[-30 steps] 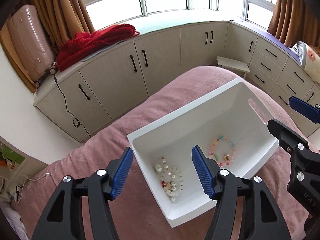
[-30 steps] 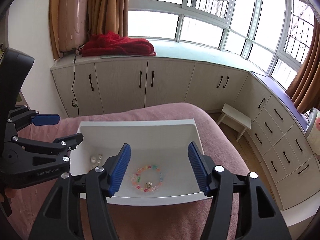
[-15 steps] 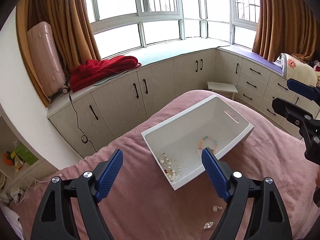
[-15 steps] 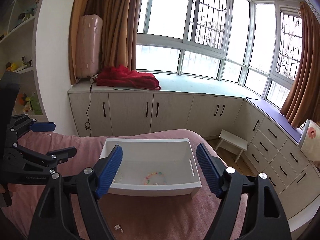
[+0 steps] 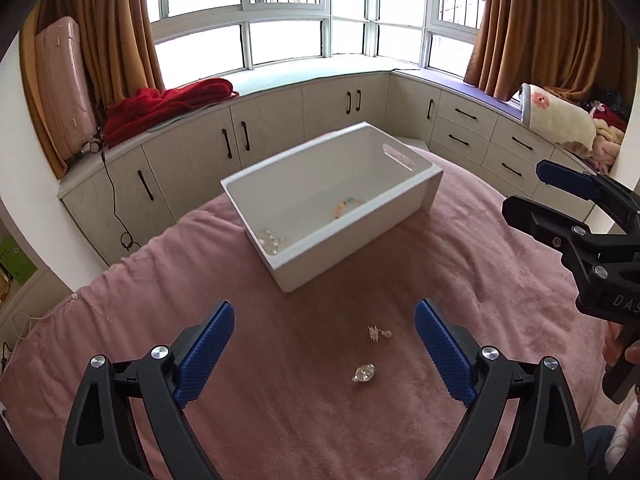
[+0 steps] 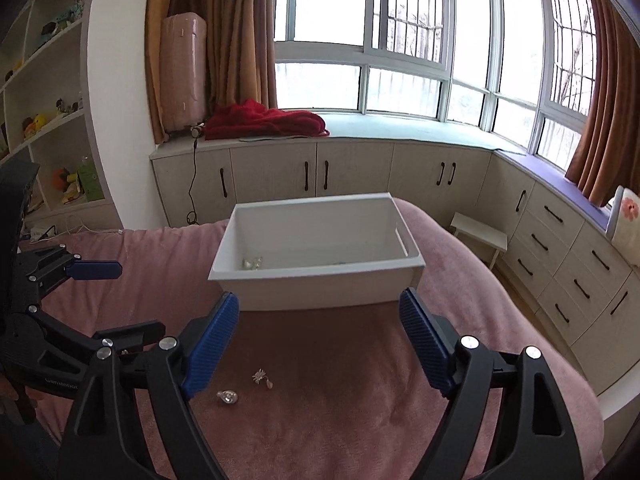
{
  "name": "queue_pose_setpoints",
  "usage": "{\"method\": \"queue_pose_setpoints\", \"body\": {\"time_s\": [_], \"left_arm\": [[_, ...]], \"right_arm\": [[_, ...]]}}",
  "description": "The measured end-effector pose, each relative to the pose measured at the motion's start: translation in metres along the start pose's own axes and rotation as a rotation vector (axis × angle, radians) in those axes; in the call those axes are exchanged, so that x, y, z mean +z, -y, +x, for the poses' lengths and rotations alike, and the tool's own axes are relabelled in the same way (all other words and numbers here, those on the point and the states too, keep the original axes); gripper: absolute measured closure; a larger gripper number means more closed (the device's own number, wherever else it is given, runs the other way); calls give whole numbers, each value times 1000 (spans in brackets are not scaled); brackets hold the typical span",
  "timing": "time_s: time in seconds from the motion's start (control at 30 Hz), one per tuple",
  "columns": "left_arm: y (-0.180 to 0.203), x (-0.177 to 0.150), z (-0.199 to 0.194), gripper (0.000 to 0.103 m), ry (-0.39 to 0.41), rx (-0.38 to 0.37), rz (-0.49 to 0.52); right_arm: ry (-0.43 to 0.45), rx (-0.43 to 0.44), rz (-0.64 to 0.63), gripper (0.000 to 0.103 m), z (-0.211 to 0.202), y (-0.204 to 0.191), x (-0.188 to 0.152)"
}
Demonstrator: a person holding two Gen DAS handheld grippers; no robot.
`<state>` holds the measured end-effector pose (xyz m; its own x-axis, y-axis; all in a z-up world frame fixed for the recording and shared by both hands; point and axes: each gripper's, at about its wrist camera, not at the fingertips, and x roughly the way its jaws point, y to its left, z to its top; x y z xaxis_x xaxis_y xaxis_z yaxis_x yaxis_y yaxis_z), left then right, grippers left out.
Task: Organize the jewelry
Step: 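Move both open grippers back over the silver pieces on the bed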
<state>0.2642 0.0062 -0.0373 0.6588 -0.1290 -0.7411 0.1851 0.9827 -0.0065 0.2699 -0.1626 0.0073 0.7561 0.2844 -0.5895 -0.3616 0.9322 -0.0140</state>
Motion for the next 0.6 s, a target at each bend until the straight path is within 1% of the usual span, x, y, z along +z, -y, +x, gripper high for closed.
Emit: {"method": "queue_pose_setpoints", "body": {"time_s": [0.1, 0.2, 0.3, 0.37, 0.43, 0.53, 0.6], "left_arm": [[4, -14, 11, 10, -22, -4, 0], [8, -26, 26, 10, -57, -7, -4], [12, -37, 42, 10, -91, -14, -12], [15, -46, 56, 10, -123, -11, -5], [19, -55, 69, 10, -160, -21, 7], [25, -67, 87, 10, -197, -25, 25], [27, -72, 96, 10, -202, -27, 32]], "right_arm": [[-34, -10, 31, 22, 8, 4, -16], [-55, 4, 74, 22, 16, 9, -28], [-78, 16, 89, 22, 28, 11, -34], [-111, 65, 120, 22, 41, 12, -38], [-144, 97, 141, 22, 54, 12, -42], [-184, 99, 116, 22, 72, 7, -46], [-208, 98, 95, 23, 84, 1, -48]]}}
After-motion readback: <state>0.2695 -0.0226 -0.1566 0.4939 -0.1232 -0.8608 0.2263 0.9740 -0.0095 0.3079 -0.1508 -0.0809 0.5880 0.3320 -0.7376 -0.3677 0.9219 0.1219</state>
